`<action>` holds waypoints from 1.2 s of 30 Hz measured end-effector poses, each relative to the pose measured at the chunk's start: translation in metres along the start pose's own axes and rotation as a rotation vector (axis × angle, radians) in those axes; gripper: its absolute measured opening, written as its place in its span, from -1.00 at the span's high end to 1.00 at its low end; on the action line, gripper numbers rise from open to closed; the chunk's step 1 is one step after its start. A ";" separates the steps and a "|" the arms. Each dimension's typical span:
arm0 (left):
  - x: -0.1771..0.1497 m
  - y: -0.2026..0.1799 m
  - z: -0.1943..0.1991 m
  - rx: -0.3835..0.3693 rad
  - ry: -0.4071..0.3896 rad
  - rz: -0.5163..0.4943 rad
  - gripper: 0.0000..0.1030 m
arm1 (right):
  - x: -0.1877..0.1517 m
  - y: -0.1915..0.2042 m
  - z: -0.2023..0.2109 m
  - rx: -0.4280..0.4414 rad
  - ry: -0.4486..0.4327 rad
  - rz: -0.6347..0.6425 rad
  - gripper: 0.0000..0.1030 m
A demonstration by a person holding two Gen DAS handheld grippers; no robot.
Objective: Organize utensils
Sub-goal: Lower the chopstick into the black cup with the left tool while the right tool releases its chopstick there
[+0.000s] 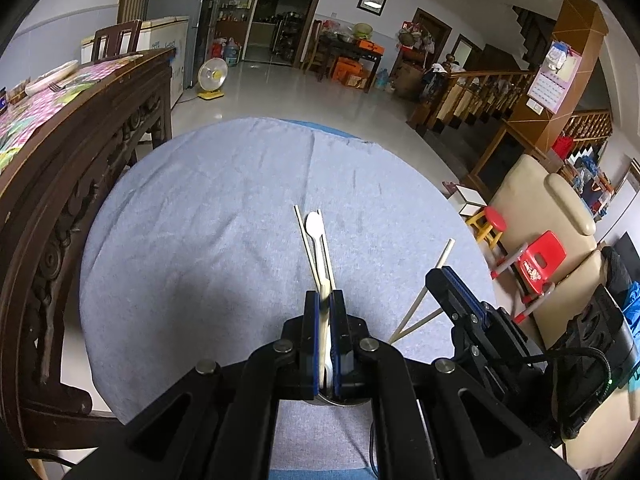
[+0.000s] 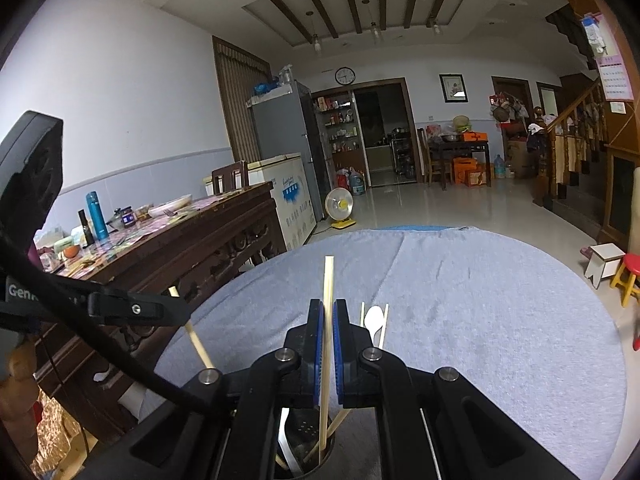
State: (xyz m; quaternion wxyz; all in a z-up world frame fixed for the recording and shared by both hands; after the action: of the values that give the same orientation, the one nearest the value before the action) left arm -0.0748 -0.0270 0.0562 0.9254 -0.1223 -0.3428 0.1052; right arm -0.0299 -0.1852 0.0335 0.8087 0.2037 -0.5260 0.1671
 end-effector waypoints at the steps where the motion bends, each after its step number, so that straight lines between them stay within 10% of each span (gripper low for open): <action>1: -0.001 0.001 -0.001 0.003 0.002 0.000 0.91 | -0.001 0.000 -0.001 0.000 0.003 0.001 0.90; 36: -0.017 -0.001 -0.029 0.011 0.073 -0.007 0.90 | -0.032 -0.001 -0.004 0.000 0.065 0.015 0.90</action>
State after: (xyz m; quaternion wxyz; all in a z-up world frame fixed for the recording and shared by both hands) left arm -0.0683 -0.0374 0.0245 0.9384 -0.1196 -0.3084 0.0995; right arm -0.0387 -0.1854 0.0020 0.8241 0.1942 -0.5008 0.1797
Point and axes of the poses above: each gripper's, at about its wrist camera, not at the fingertips, and z roughly against the way its jaws point, y to its left, x to its top, the point moved 3 cm from there along -z, roughly the way its jaws point, and after that the axes turned 2 degrees about z, right-handed, at the moved point
